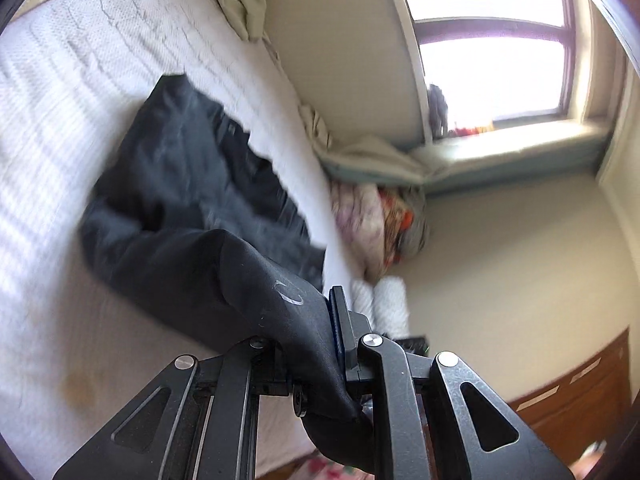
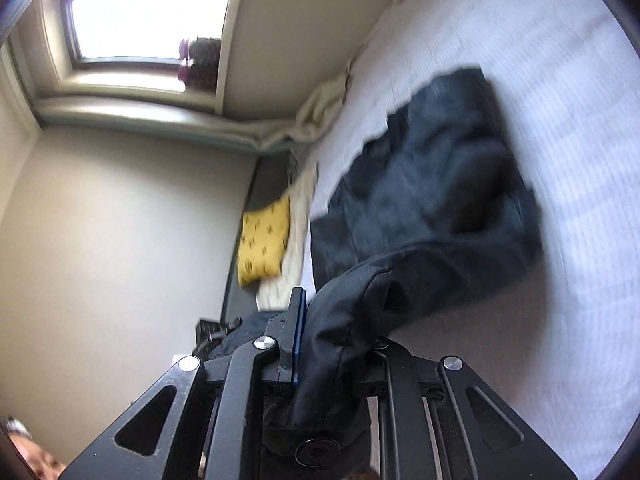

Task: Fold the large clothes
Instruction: 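Lift the held edge with both tools and fold the jacket in half, then open both tools to release the folded jacket and withdraw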

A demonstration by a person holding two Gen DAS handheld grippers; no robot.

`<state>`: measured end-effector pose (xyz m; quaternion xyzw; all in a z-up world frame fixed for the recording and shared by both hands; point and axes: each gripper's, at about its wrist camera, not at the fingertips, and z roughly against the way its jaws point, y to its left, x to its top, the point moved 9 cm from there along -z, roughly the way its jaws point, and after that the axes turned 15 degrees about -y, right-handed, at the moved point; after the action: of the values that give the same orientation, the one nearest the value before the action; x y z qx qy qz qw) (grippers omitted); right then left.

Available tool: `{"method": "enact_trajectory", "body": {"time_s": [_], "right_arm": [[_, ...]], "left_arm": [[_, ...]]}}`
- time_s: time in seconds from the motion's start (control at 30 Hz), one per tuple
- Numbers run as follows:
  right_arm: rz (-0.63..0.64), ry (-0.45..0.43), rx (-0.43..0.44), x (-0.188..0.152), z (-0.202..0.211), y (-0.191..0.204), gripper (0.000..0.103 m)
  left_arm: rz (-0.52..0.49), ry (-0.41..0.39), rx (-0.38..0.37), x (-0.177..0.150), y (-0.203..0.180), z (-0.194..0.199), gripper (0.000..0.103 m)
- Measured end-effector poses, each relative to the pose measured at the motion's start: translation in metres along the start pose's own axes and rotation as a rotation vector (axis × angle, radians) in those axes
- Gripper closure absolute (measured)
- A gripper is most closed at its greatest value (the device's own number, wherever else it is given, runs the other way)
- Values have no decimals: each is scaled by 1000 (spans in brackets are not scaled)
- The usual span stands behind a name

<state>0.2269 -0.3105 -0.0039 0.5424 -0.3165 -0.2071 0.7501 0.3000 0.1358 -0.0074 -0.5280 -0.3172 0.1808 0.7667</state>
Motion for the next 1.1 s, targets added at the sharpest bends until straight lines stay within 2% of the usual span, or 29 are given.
{"method": "enact_trajectory", "body": {"time_s": [0.13,0.3,0.43,0.63,0.7,0.77,0.8,0.83,0.9,0.97,1.03,1.1], "right_arm": [[-18,-41,-20,33,-36,2,93],[-27,-67,-62,69,-72,-13,93],[-50,-70,-115,84,-97,-35,93],[-93,-88,-158,99,-126,-66,91],[-106,-98,-176,104,-134,-76,86],[-117,-107,-194,106,-142,-86,84],[-118,-109,-202,107,-143,-90,79],[-121,-112,-208,108,-146,-94,76],[-129,-119,-216,110,-148,-102,69],[-140,-127,-217,114,-148,-107,65],[-163,-144,-206,120,-143,-110,61],[-187,-163,-195,128,-136,-110,53]], "left_arm": [[68,-53,11,35,8,-35,86],[131,-98,50,63,29,-66,86],[173,-116,95,79,53,-91,86],[166,-136,129,90,73,-122,81],[162,-138,157,90,83,-127,79],[167,-135,198,90,99,-136,68],[169,-132,206,90,105,-139,64],[172,-130,212,89,109,-142,56],[181,-134,211,91,114,-139,44],[187,-160,199,97,110,-136,27],[154,-191,191,103,102,-130,18],[83,-232,214,109,93,-123,15]]}}
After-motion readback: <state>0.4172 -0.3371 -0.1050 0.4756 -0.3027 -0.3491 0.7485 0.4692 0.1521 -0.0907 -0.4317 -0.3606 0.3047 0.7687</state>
